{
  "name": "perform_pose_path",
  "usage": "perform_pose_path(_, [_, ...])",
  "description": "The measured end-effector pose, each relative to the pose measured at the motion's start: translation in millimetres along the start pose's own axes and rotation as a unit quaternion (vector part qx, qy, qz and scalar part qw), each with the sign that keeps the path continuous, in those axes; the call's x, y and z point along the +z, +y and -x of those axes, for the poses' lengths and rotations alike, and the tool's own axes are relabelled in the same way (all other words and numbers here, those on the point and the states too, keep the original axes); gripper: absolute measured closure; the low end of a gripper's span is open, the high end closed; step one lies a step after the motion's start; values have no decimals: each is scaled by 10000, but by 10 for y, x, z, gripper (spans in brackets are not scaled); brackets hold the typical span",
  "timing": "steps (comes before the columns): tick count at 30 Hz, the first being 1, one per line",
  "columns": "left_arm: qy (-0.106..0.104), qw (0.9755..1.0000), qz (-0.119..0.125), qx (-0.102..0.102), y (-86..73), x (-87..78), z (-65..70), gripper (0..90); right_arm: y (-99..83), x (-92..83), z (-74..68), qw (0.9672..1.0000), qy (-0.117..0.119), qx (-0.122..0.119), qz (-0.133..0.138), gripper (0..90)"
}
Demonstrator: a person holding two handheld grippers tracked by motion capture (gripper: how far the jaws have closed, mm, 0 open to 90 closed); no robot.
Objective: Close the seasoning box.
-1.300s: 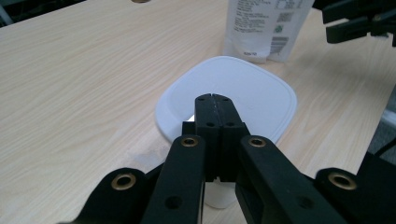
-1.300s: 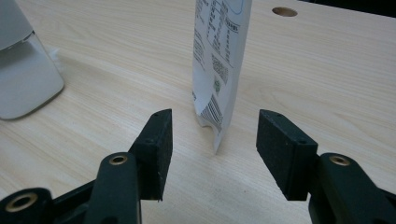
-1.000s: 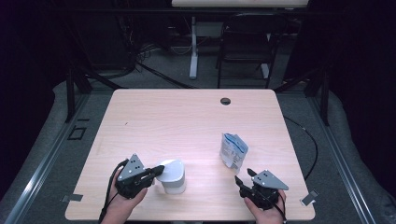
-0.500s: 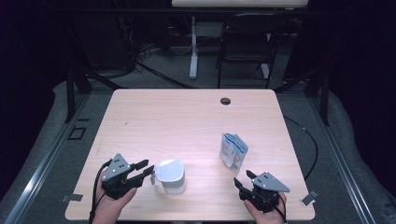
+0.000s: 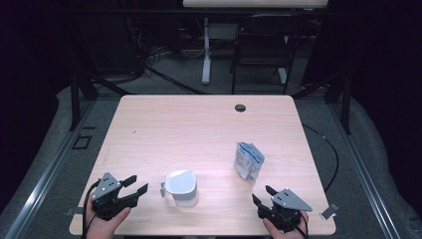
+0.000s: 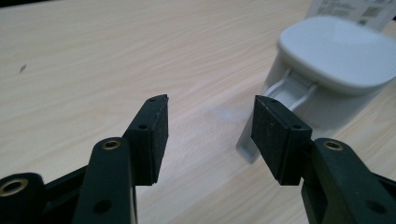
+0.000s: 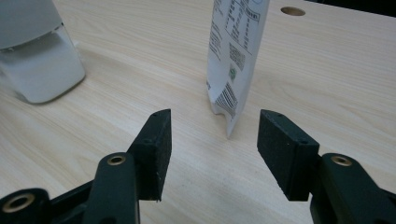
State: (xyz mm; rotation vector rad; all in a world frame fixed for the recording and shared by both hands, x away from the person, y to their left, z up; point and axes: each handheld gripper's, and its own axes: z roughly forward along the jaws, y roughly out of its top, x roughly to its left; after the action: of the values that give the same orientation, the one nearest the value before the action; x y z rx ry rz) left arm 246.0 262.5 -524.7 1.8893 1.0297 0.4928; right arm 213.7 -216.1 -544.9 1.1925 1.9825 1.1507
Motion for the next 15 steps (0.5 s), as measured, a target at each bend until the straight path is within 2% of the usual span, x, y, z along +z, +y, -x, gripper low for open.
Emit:
perform_pose_path(2, [65,9999,-73,-71,-69,-3,-39,459,-28,-11,14,10000,-17,56,12,447])
perform_pose_path(4, [69,9999,-28,-155,-123,-7,-75,459,-50,-19,28,10000,-21,89,-12,446])
perform_pose_path(8, [137,9996,-46,-240,-209,-19,-121,457,-83,-32,45,9999,-132,8,-25,444])
perform_pose_path(13, [260,9991,-27,-320,-317,-32,-164,450,-120,-74,70,9997,-211,75,-63,444])
perform_pose_path(15, [274,9990,-72,-355,-343,-34,-182,448,-139,-84,87,9996,-225,171,-19,443])
